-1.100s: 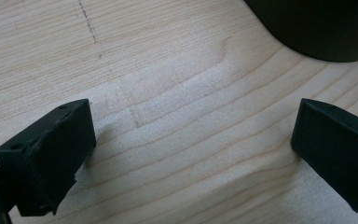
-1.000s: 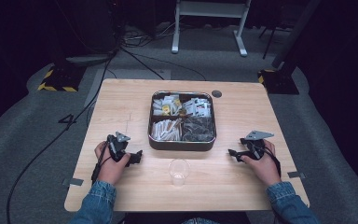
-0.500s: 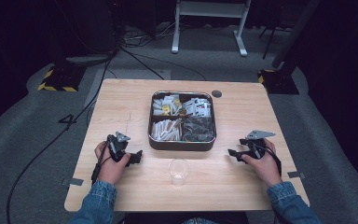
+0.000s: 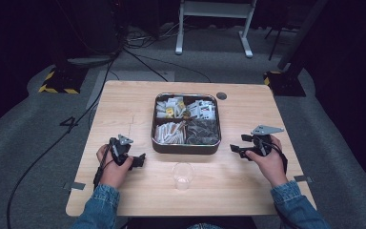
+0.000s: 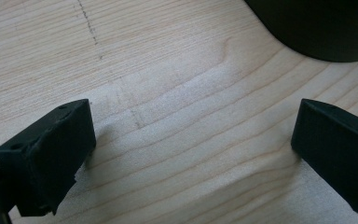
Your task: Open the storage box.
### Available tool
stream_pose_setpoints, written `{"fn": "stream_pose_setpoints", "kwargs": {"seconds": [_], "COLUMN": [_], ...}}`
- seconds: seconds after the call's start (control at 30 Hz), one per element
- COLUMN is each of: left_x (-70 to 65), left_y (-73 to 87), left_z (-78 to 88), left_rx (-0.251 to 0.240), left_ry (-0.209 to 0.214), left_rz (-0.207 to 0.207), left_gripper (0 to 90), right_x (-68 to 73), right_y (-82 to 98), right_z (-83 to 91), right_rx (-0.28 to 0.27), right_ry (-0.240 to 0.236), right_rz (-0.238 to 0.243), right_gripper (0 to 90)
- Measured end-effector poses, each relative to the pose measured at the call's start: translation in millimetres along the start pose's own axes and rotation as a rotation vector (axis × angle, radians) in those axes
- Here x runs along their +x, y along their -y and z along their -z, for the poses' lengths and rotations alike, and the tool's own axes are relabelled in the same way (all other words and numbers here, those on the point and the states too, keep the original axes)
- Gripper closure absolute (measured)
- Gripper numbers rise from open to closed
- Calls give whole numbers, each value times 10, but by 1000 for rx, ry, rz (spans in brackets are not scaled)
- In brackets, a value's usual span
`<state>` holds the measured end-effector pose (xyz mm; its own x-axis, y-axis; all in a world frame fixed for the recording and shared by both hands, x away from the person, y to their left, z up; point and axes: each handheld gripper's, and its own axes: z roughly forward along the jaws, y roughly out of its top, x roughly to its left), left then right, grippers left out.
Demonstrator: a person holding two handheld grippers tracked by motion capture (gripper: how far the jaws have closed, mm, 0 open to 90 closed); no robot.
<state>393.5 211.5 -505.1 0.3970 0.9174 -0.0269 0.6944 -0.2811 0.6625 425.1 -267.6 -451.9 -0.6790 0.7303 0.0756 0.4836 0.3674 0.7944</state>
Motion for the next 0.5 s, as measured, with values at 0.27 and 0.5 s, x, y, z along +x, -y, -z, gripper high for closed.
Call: {"fn": "stream_pose_setpoints", "kwargs": {"seconds": [0.27, 0.5], "left_x": [23, 25], "left_y": [1, -1], "left_z": [3, 0], "left_rx": [0, -1], "left_ry": [-2, -3], "left_rz": [-3, 2], "left_gripper": [0, 0], "right_x": [89, 188], "right_y": [-169, -420], "right_z": [-54, -71], "right_rx": [-14, -31], "right_ry": [-11, -25], "right_rz": [5, 24], "right_gripper": [280, 310]}}
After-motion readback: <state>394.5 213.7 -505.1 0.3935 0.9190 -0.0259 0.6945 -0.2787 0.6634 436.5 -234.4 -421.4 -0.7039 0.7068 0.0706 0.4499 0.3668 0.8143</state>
